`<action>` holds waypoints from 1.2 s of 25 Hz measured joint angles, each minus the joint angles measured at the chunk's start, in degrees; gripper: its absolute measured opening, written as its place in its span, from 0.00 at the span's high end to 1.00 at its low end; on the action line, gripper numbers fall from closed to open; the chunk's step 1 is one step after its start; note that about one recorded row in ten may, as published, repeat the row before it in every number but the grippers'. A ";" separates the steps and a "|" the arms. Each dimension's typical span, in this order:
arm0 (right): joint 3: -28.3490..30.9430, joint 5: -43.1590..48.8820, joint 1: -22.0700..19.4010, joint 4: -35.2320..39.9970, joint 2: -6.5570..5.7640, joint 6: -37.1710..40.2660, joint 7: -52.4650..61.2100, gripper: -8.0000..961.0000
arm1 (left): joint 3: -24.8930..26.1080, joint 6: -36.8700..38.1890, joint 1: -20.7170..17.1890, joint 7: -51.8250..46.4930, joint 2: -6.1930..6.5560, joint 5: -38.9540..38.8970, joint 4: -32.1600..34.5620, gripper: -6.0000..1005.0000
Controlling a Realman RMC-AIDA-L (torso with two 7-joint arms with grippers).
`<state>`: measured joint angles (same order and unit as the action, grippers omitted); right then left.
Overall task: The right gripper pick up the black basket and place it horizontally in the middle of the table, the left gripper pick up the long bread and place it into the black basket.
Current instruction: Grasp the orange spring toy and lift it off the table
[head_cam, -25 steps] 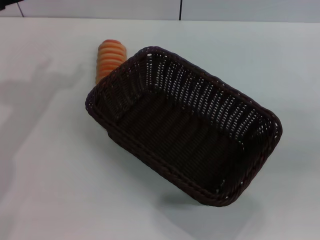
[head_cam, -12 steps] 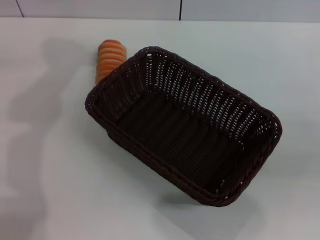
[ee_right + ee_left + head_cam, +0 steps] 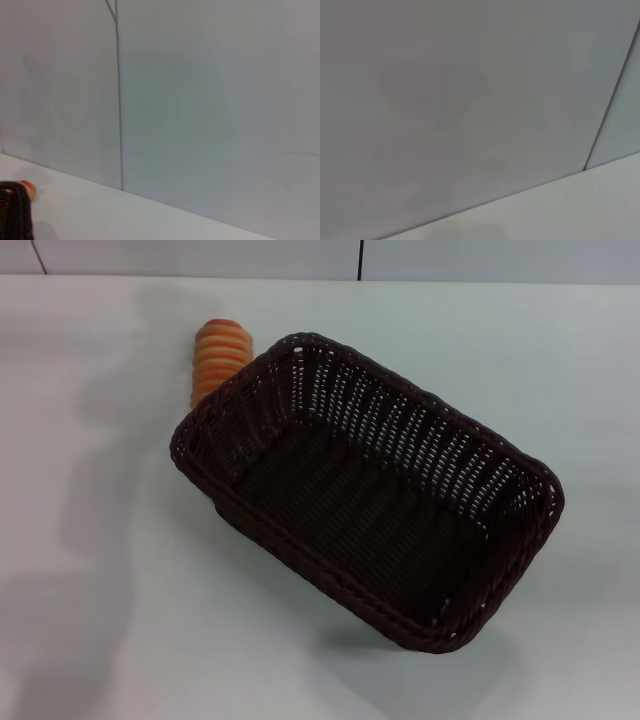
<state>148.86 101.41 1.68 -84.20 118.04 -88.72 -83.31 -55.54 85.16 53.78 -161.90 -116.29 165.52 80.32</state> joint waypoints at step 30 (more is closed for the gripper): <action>-5.24 0.77 0.24 -3.16 0.35 -2.69 2.71 0.65 | -7.38 -17.47 7.10 -2.66 0.30 0.16 -32.00 0.15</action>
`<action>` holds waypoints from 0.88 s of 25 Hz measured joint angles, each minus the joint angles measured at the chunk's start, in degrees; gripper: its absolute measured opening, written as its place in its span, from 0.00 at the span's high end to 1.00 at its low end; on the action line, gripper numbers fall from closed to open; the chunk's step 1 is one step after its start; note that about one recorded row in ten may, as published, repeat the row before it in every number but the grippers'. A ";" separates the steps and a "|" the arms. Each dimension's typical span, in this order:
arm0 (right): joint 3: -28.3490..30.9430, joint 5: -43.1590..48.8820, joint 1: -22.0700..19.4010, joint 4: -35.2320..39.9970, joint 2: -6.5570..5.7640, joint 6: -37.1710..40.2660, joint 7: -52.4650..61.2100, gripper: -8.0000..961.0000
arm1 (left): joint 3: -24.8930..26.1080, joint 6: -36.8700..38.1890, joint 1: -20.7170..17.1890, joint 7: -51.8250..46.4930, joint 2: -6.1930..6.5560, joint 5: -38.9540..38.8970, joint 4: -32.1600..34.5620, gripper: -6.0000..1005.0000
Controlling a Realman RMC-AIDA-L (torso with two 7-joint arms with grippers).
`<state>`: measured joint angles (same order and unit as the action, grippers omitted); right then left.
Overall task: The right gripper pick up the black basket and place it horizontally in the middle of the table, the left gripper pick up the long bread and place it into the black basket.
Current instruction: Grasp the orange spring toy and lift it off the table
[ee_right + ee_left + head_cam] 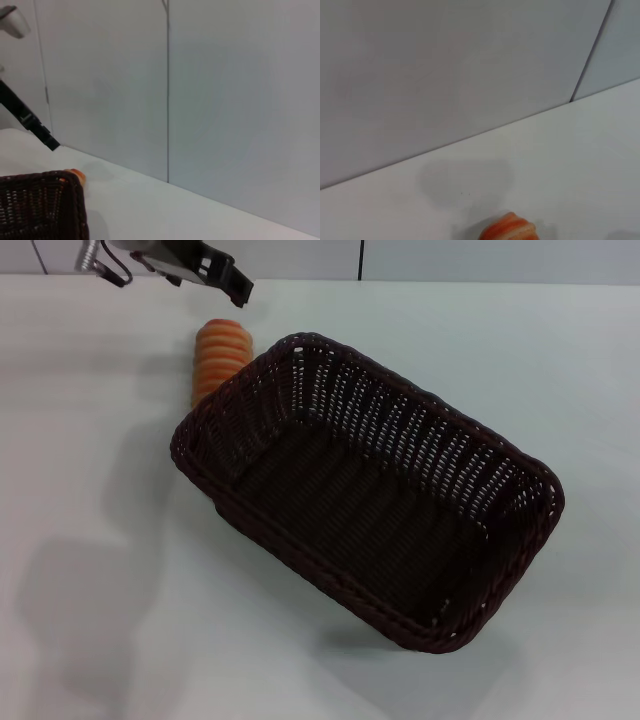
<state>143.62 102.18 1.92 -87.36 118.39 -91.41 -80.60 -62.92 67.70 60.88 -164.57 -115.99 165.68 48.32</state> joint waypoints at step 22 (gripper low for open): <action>-3.53 0.04 2.18 -1.14 0.66 -2.11 0.49 0.65 | -2.15 -6.60 0.96 -0.23 -0.64 -0.02 -6.56 0.15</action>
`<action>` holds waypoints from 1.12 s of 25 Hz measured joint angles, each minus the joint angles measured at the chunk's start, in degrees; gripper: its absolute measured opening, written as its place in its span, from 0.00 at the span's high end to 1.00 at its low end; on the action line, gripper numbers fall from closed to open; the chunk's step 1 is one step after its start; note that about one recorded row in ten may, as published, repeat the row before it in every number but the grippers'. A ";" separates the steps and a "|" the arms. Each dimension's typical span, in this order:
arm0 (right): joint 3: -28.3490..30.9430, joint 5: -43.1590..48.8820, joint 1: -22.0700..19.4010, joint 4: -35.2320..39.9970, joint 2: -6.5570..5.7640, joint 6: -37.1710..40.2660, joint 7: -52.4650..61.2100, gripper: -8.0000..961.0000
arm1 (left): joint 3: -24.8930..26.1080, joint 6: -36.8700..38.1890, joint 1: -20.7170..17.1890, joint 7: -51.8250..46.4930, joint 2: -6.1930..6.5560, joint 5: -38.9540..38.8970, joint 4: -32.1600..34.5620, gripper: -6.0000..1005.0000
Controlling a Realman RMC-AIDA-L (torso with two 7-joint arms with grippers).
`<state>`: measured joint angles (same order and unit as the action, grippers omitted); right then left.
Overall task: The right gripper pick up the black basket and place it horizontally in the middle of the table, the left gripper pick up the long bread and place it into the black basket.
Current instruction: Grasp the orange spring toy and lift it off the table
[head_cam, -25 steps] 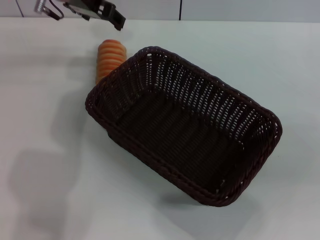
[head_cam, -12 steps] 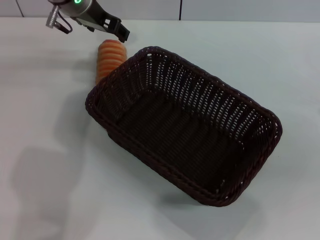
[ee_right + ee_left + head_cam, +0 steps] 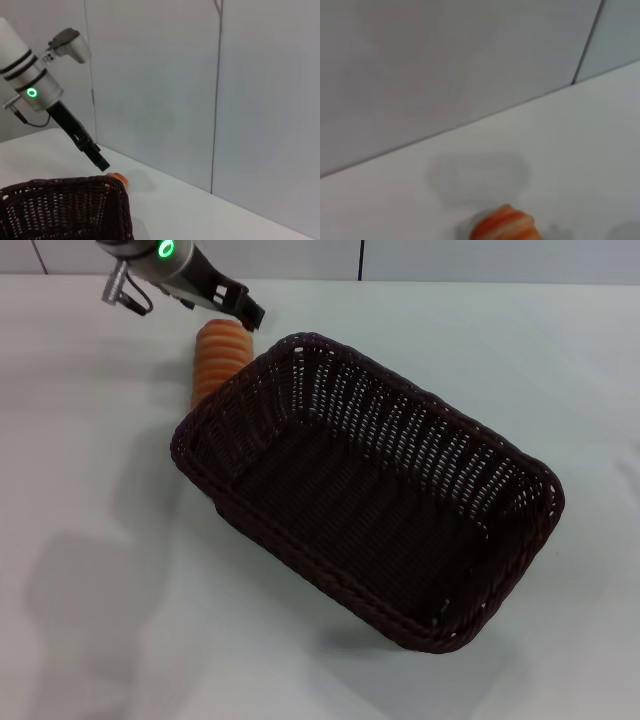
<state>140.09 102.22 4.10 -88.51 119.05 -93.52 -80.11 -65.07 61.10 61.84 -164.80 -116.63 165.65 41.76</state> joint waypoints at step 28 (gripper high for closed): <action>14.31 -13.15 -3.73 1.30 0.88 6.03 -1.46 0.65 | -0.41 -1.77 -3.15 0.50 -0.09 0.03 -5.71 0.15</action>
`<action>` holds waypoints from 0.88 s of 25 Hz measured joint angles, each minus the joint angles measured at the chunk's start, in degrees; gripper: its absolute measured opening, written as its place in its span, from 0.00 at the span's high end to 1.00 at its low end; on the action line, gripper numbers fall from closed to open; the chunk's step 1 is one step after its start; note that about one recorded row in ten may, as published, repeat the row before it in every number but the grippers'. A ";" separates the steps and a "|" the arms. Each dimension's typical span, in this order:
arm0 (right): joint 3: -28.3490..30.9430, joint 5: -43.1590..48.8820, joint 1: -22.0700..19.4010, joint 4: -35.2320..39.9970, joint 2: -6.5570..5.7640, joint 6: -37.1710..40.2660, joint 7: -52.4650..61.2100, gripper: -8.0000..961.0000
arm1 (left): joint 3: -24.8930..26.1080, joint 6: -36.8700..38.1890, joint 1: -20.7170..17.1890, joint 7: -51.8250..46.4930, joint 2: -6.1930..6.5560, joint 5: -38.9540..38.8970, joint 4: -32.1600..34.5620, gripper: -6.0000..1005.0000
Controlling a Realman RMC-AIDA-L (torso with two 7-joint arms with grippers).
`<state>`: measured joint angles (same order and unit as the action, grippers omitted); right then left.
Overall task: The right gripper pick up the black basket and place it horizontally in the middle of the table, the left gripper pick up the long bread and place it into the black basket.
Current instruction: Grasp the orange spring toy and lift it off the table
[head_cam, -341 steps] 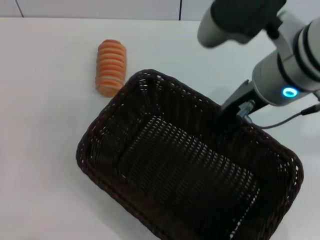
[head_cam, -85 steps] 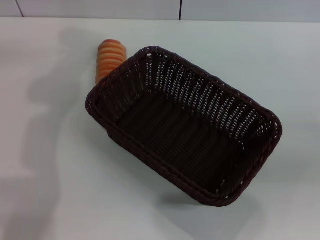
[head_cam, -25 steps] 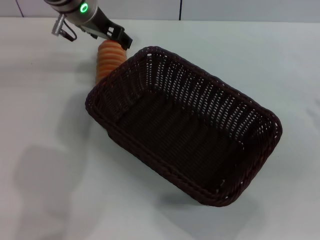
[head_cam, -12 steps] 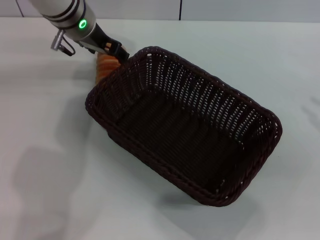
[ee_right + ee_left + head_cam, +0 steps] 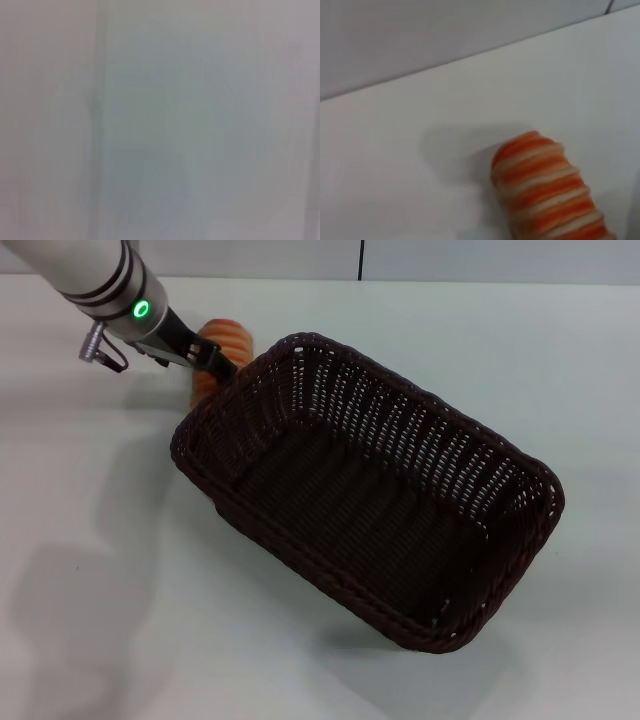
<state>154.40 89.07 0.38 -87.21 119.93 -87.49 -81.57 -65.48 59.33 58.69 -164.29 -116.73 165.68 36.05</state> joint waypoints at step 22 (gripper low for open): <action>0.08 -1.19 0.90 1.50 -0.05 0.63 -2.76 0.65 | -0.08 1.38 0.90 0.83 -1.13 -0.10 -0.34 0.15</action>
<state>154.48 87.88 1.28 -85.71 119.88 -86.86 -84.33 -65.57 60.71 59.60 -163.46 -117.86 165.59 35.70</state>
